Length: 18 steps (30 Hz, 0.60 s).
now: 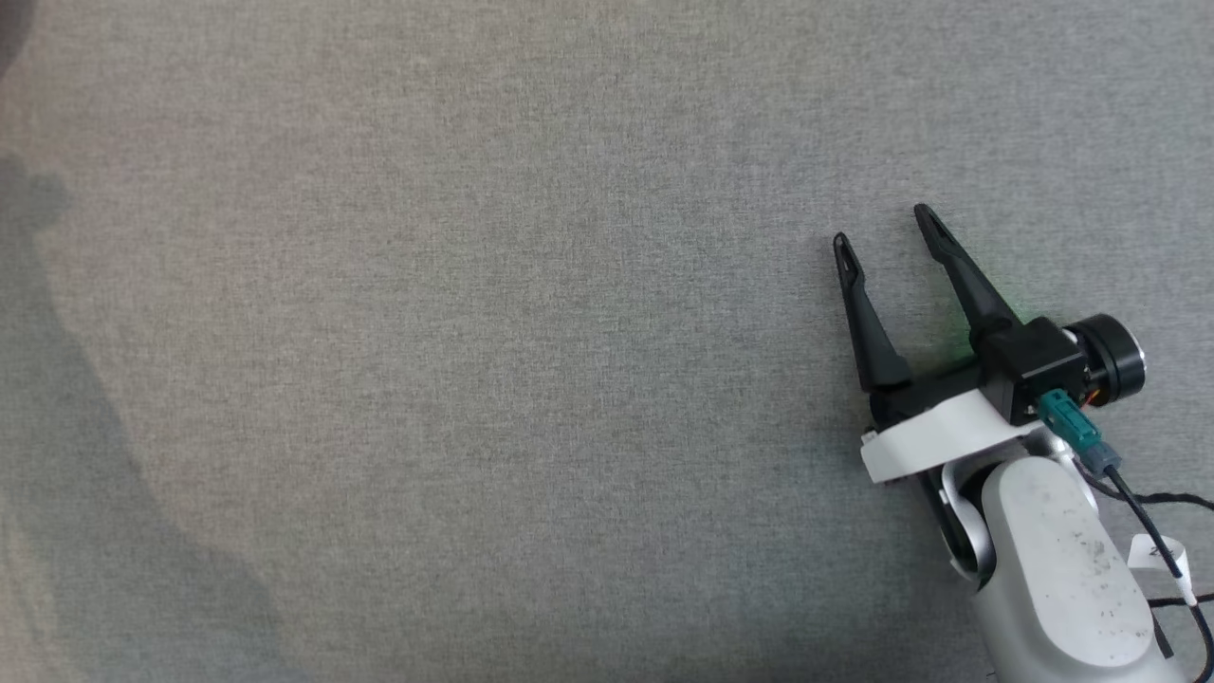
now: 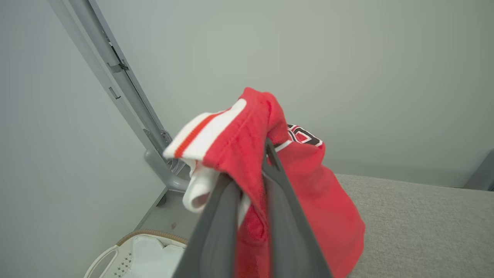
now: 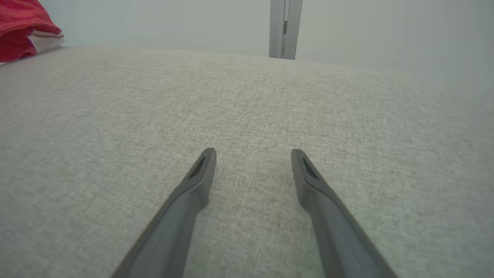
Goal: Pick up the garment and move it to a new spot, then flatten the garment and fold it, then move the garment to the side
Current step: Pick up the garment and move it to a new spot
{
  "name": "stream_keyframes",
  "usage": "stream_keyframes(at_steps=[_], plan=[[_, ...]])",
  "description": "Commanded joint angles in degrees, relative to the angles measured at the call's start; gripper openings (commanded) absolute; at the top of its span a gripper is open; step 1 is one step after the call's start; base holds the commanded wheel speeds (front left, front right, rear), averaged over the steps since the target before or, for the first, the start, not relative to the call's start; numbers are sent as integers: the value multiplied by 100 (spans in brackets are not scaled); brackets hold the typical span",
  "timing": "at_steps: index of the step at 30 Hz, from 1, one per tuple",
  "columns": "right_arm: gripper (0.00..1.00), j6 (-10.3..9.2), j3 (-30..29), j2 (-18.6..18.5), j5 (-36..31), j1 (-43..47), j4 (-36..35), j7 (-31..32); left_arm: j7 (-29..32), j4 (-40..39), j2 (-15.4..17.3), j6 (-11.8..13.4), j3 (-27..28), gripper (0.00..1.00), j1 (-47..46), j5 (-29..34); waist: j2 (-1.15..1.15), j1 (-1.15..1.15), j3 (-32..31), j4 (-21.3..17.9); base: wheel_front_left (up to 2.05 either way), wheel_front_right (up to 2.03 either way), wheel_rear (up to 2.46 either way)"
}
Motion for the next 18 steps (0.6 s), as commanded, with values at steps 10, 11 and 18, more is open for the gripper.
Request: stream_keyframes(at_steps=[10,11,18], plan=[[100,-11,36,-32,706,454,404,-55,557,-1407,316,-4,-1277,0,-150,-144,0,-1,-1732,-402,0,0,0],[100,-11,40,-32,760,485,407,-56,610,-1542,275,-4,-1385,0,-138,-161,0,-1,-1828,-437,0,0,0],[100,-11,-112,-31,1032,761,416,-57,941,-2544,-472,-3,-1984,0,113,-477,0,-1,-2347,-698,0,0,0]])
